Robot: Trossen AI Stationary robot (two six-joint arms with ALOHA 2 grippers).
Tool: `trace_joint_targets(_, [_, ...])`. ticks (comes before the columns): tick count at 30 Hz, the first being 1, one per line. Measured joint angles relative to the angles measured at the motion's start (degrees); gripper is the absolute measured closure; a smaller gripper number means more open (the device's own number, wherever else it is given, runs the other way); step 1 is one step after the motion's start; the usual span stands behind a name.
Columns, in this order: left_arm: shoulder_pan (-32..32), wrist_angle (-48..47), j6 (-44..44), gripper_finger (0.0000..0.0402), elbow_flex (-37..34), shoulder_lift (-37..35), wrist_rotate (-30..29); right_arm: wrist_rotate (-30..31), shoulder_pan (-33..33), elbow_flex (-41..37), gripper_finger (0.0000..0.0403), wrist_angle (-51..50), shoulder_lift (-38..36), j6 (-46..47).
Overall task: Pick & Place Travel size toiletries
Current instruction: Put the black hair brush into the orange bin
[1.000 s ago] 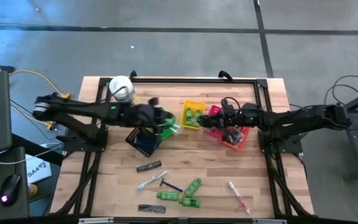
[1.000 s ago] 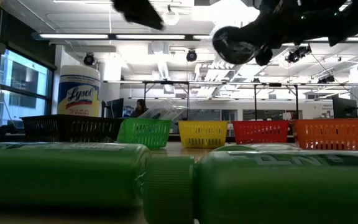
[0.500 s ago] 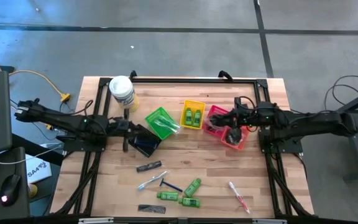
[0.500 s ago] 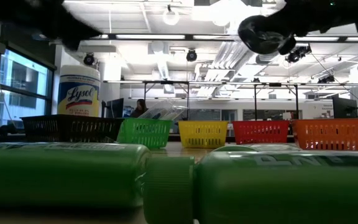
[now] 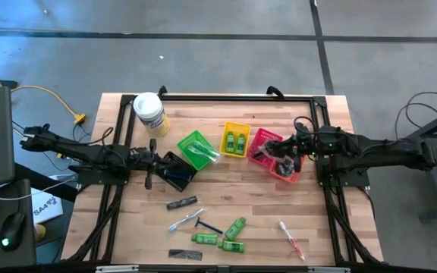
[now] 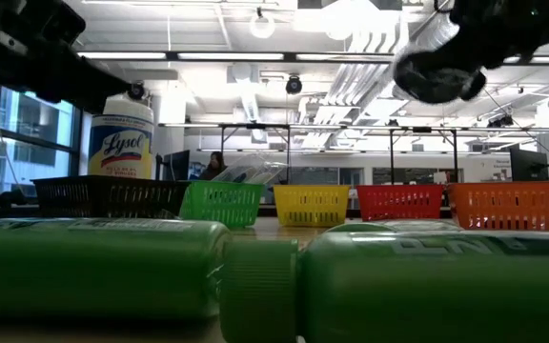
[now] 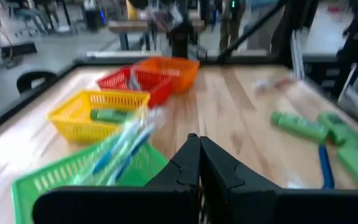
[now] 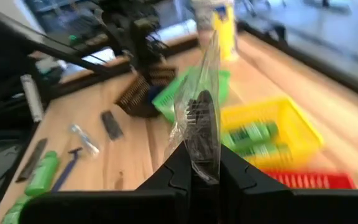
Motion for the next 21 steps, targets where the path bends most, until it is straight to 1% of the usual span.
trace_joint_targets(2, [0.0,-2.2,0.0,0.0401,0.0,0.0,-0.1,1.3,0.0,0.0,0.0374,-3.1,-0.3,3.4])
trace_joint_targets(6, [0.0,-4.8,-1.1,0.0401,0.0,0.0,-0.1,2.0,0.0,1.5,0.0375,-11.8,-0.3,8.7])
trace_joint_targets(10, [0.0,-4.8,-2.2,0.0401,0.0,0.0,-0.1,3.1,0.0,4.5,0.0375,-21.4,0.2,14.7])
trace_joint_targets(13, [0.0,-4.9,-3.0,0.0401,0.0,0.0,-0.1,3.3,0.0,5.9,0.0375,-26.3,1.0,19.0])
trace_joint_targets(21, [0.0,-5.1,-3.0,0.0401,0.0,0.0,-0.1,2.4,0.0,6.7,0.0375,-38.8,4.5,27.6])
